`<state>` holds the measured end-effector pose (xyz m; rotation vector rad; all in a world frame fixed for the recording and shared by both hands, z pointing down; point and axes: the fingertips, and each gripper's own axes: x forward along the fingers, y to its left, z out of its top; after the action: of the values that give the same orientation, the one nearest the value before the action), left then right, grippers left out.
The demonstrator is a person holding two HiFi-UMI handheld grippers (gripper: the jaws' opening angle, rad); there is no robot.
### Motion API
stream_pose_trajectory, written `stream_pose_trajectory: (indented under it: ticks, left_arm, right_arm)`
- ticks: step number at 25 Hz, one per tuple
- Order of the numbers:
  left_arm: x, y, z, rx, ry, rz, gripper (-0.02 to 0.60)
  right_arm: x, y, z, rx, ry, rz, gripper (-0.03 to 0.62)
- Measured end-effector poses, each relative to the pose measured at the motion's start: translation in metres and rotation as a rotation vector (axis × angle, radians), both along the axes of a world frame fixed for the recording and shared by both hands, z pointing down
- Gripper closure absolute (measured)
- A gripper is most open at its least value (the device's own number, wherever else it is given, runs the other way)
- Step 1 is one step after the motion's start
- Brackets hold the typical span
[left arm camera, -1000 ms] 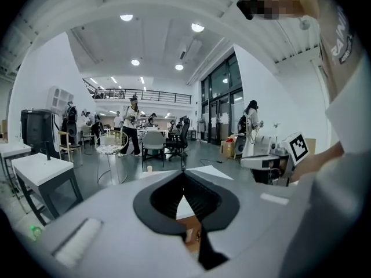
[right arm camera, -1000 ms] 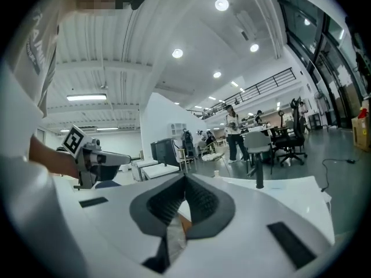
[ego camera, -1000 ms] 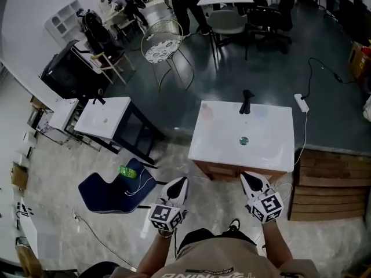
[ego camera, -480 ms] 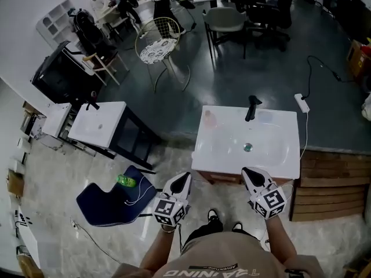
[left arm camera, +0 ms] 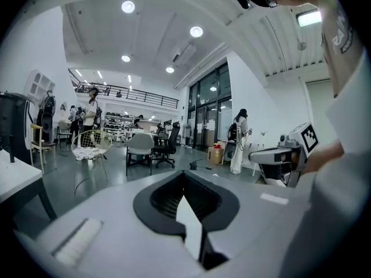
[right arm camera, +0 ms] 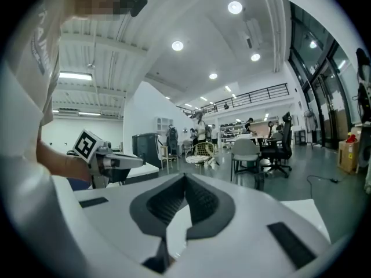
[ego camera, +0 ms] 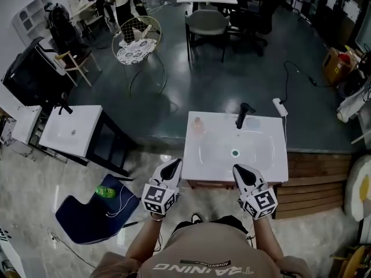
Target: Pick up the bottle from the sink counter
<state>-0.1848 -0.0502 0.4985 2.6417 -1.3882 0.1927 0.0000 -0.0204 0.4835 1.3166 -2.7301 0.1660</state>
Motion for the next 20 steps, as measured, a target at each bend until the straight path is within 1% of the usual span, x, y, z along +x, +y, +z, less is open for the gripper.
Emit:
stream_pose_trajectory:
  ticks: [4,9,12,13,17,20]
  left_arm:
    - [-0.002,-0.016,0.011,-0.024,0.06,0.035,0.574]
    - [-0.002,-0.044,0.033,-0.058,0.053,0.028,0.574]
    - [0.003,-0.061,0.042,-0.078,0.073,0.018,0.574]
    - [0.006,-0.067,0.044,-0.081,0.07,0.018,0.574]
    - [0.016,-0.094,0.044,-0.078,0.018,0.001,0.574]
    - [0.023,-0.117,0.035,-0.045,-0.032,-0.035,0.574]
  right_arm:
    - [-0.001,-0.004,0.01,-0.055,0.01,0.039,0.583]
    - [-0.009,-0.03,0.023,-0.079,0.025,0.022,0.583]
    - [-0.01,-0.049,0.033,-0.092,0.029,0.001,0.583]
    - [-0.008,-0.056,0.038,-0.097,0.028,-0.007,0.583]
    - [-0.001,-0.094,0.048,-0.112,0.015,-0.059,0.583]
    - [0.008,-0.127,0.042,-0.084,0.039,-0.117,0.583]
